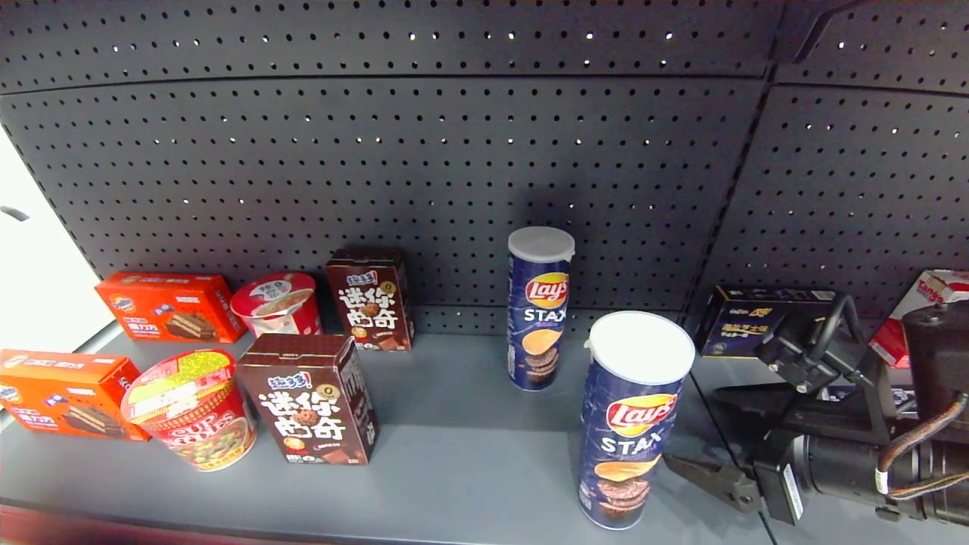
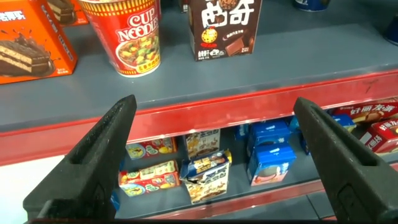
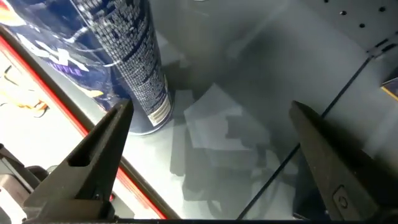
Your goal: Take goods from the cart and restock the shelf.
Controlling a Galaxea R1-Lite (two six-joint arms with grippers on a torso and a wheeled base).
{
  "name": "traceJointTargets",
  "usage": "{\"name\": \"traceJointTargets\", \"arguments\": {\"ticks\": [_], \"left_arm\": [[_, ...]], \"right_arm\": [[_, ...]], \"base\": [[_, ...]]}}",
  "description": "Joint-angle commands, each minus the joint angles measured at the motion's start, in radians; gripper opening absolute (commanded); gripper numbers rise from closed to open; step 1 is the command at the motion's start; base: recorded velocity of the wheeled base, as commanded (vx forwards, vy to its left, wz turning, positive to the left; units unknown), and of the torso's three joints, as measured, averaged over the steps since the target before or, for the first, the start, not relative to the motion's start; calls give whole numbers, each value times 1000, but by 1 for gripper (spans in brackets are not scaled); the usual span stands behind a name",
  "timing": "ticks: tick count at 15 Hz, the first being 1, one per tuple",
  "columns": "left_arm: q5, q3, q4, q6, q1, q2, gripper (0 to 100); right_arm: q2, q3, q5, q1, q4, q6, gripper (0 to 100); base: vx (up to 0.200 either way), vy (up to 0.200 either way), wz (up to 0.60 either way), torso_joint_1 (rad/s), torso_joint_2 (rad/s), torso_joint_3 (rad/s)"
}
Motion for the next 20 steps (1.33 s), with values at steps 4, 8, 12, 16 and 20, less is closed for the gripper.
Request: {"name": "traceJointTargets", "arguments": {"ticks": [4,8,12,16,20], "left_arm": [[0,0,0,0,0,6,100],[0,0,0,0,0,8,100],[0,0,0,-1,0,8,100],[0,0,0,-1,0,8,100],[0,0,0,-1,0,8,100]], "right_arm": [[-34,14,-17,-17,0,1,100],[-30,23,-17,-50,2,-3,100],[-5,20,-13,-50,0,-5,100],[22,11,-9,-22,-4,-6,100],[59,7,-6,18,-26,-6,100]], "base": [[0,0,0,0,0,0],[0,0,0,0,0,0],[0,0,0,0,0,0],[0,0,0,0,0,0],[0,0,0,0,0,0]]}}
